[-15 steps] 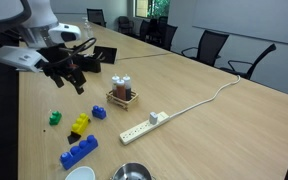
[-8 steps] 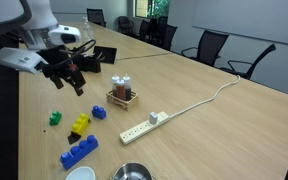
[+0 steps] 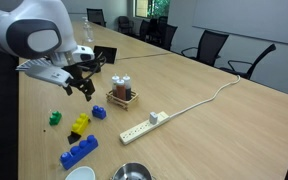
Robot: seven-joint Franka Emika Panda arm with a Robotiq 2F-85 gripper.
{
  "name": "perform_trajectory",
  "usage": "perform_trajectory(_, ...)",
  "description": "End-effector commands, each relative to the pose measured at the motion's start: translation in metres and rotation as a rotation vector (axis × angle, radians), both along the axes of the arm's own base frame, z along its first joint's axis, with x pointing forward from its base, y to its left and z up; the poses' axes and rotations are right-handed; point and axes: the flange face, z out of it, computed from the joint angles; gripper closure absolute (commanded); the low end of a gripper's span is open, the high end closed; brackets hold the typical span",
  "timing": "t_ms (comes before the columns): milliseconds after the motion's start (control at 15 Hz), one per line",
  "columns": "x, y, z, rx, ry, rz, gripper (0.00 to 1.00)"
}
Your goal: Put the small blue block on the yellow block
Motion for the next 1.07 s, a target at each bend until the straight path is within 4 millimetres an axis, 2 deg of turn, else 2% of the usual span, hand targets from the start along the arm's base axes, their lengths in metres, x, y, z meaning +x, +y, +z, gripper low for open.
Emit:
perform_trajectory(0, 0.037, 0.013, -0.027, -0.018, 0.045, 0.060, 0.00)
perform_trajectory(133, 0.053, 0.018, -0.044, -0.027, 0.064, 0.082, 0.00)
perform_trajectory(333, 0.074, 0.022, -0.060, -0.028, 0.081, 0.102, 0.00)
perform_trajectory(400, 0.063, 0.021, -0.058, -0.013, 0.059, 0.074, 0.00)
perform_trajectory(533, 0.066, 0.022, -0.065, -0.012, 0.065, 0.073, 0.00)
perform_trajectory(1000, 0.068, 0.025, -0.069, -0.016, 0.060, 0.084, 0.00)
